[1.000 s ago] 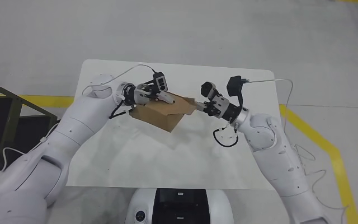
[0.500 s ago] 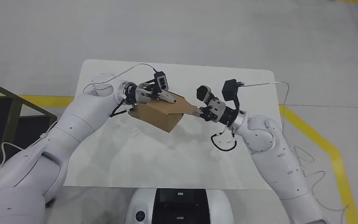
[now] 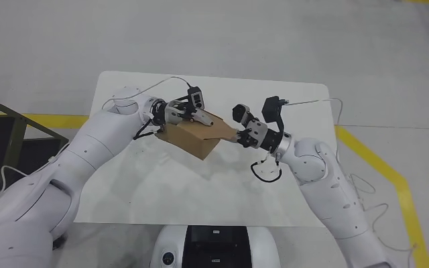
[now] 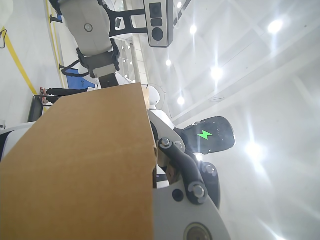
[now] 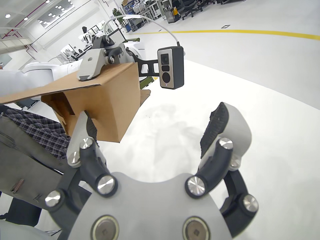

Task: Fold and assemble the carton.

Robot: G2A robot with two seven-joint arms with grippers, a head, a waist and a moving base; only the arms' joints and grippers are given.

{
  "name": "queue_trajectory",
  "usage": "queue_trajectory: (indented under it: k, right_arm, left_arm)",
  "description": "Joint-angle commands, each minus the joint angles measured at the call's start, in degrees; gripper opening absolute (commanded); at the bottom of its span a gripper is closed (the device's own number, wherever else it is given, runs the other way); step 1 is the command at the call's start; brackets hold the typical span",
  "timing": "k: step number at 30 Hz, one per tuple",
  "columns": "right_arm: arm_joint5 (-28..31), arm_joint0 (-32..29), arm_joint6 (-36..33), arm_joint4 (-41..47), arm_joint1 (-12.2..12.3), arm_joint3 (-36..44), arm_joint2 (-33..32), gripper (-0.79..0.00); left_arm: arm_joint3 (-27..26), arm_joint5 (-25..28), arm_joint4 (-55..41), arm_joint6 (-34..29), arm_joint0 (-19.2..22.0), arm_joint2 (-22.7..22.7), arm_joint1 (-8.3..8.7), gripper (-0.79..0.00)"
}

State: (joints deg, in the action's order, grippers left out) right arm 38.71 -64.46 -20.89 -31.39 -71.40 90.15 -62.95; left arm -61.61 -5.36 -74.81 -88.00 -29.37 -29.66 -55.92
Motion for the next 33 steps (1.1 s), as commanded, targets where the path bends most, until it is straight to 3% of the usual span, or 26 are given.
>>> queue_trajectory:
  k: [1, 3, 5, 8, 15, 16, 27, 30, 31, 32, 33]
  right_arm:
    - [0.0, 0.2, -0.1, -0.2, 0.0, 0.1, 0.3, 0.000]
    - [-0.1, 0.3, -0.1, -0.4, 0.0, 0.1, 0.6, 0.000]
    - [0.0, 0.4, -0.4, -0.5, 0.0, 0.0, 0.9, -0.095]
    - [0.2, 0.8, -1.2, -0.9, 0.0, 0.0, 1.4, -0.372]
    - [0.0, 1.5, -2.0, -1.2, -0.1, -0.1, 2.6, -0.757]
    - [0.0, 1.6, -2.0, -1.2, -0.1, -0.1, 2.7, -0.785]
    - [-1.1, 1.4, -1.1, -1.4, 0.1, 0.0, 2.2, -0.785]
    - [-1.3, 1.1, -0.9, -1.4, 0.1, 0.5, 2.0, -0.468]
    - [-1.3, 1.1, -0.8, -1.4, 0.2, 0.7, 1.9, -0.240]
    - [-1.3, 0.9, -0.8, -1.3, 0.2, 0.9, 1.8, -0.071]
    - [-1.4, 0.9, -0.7, -1.3, 0.2, 1.1, 1.7, 0.000]
  left_arm:
    - [0.0, 0.1, -0.2, 0.0, 0.2, 0.4, 0.04, -0.785]
    - [0.1, 0.2, -0.4, 0.0, 0.4, 0.7, 0.09, -0.785]
    - [0.2, 0.3, -0.6, 0.0, 0.5, 1.0, 0.16, -0.785]
    - [0.3, 0.4, -0.8, 0.0, 0.8, 1.4, 0.28, -0.785]
    - [-0.1, 0.6, -1.2, 0.0, 1.3, 2.4, 0.47, -0.785]
    - [-0.1, 0.6, -1.3, 0.0, 1.3, 2.6, 0.46, -0.785]
    - [0.3, 1.3, -2.0, 0.0, 1.7, 3.8, 0.67, -0.785]
    - [0.4, 1.5, -2.2, 0.0, 1.7, 4.0, 0.85, -0.785]
    - [0.4, 1.6, -2.3, 0.0, 1.6, 4.0, 0.91, -0.785]
    - [0.5, 1.7, -2.5, 0.0, 1.6, 3.9, 0.97, -0.785]
    - [0.5, 1.9, -2.5, 0.0, 1.6, 3.9, 1.03, -0.785]
